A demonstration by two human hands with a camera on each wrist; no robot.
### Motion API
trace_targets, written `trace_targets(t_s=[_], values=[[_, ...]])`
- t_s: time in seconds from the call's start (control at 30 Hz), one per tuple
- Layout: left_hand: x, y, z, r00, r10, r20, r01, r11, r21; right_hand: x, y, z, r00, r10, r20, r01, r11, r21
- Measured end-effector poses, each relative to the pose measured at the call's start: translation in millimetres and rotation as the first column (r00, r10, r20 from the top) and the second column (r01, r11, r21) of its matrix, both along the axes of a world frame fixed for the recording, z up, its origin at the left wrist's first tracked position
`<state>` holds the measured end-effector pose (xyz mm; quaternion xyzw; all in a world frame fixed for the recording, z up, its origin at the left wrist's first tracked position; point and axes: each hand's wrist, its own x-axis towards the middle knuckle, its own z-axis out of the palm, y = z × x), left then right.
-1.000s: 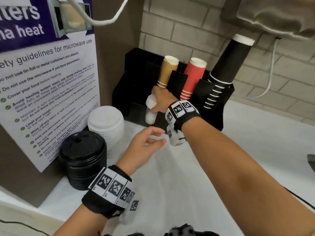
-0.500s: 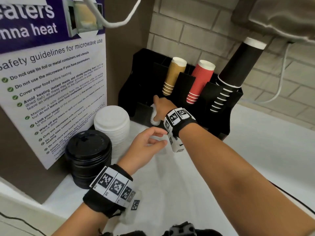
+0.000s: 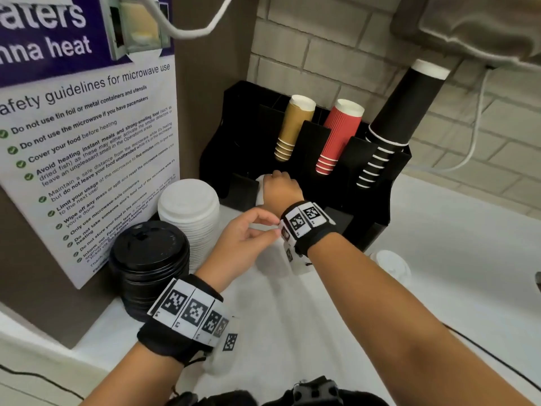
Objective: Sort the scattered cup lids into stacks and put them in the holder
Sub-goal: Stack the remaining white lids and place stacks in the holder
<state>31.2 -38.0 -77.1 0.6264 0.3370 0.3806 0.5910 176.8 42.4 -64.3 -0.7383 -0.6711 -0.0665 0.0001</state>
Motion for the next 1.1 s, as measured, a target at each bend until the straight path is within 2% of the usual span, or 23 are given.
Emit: trace_targets(t_s=[0.07,0.13,0.23,0.4,0.53,0.63,0.8,1.0,1.1], values=[[0,0,2,1.000,0.004,0.010,-0.004,1.000,0.006,6,-16,12,0.984,-0.005,-0.176,0.019,0.997,0.080],[2,0,3,1.000,0.002,0.018,-0.002,1.000,0.006,16,-40,24,0.936,-0.020,-0.351,0.083,0.983,0.166],[4,-2,3,1.000,-0.010,0.015,0.010,1.000,-0.007,42,-89,34,0.856,-0.121,-0.502,0.224,0.963,0.151],[7,-4,0,0.999,-0.029,0.013,0.030,0.999,-0.028,89,-171,24,0.784,-0.406,-0.470,0.410,0.907,-0.099],[10,-5,-3,0.999,-0.037,0.006,0.037,0.999,-0.030,112,-198,10,0.701,-0.542,-0.464,0.531,0.830,-0.169],[12,-6,-4,0.998,-0.055,0.004,0.055,0.998,-0.035,120,-202,0,0.645,-0.570,-0.509,0.544,0.810,-0.218],[12,-9,-3,0.996,-0.085,-0.023,0.084,0.996,-0.035,127,-198,-8,0.638,-0.591,-0.494,0.548,0.799,-0.247],[10,-9,-1,0.996,-0.079,-0.047,0.077,0.997,-0.031,134,-202,-3,0.626,-0.564,-0.539,0.559,0.806,-0.194],[11,-11,0,0.995,-0.083,-0.057,0.082,0.997,-0.011,130,-203,11,0.662,-0.477,-0.578,0.529,0.844,-0.090]])
